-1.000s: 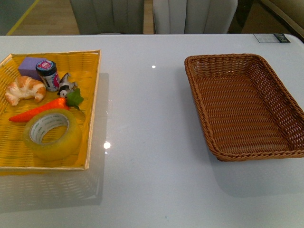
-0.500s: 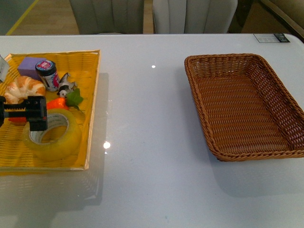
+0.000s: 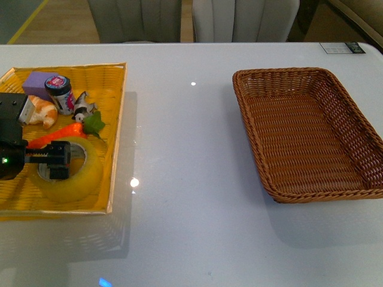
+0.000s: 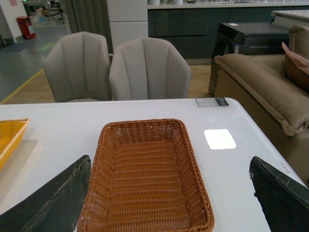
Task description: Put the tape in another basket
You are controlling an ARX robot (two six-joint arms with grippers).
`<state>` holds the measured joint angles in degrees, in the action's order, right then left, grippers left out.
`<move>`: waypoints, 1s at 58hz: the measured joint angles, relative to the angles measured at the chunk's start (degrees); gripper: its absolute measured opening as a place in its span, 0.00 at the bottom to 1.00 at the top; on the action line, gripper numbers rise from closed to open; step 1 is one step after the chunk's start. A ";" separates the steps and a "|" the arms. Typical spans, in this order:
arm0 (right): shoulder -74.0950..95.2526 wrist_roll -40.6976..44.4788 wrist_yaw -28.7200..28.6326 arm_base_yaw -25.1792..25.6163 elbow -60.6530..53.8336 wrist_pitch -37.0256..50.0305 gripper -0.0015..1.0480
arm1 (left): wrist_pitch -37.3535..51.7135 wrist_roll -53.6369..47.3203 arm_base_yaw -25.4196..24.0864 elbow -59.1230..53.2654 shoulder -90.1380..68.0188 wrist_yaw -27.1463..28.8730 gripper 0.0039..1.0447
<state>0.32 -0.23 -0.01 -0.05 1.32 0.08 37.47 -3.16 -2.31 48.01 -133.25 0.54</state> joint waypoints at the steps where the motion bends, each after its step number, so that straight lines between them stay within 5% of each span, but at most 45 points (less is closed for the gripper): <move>1: 0.00 0.00 0.00 0.00 0.00 0.00 0.91 | -0.07 0.00 0.13 0.13 -0.11 0.13 0.79; 25: 0.00 0.00 0.00 0.00 0.00 0.00 0.91 | -2.03 4.15 0.74 -1.49 1.73 -0.94 0.18; 47: 0.00 0.00 0.00 0.00 0.00 0.00 0.91 | -7.74 10.03 1.29 -5.40 20.28 -4.48 0.15; 58: 0.00 0.00 0.00 0.00 0.00 0.00 0.91 | -15.06 16.20 8.79 -3.63 30.82 -4.13 0.15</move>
<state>0.32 -0.23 -0.01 -0.05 1.32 0.08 22.41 13.04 6.48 44.38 -102.43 -3.60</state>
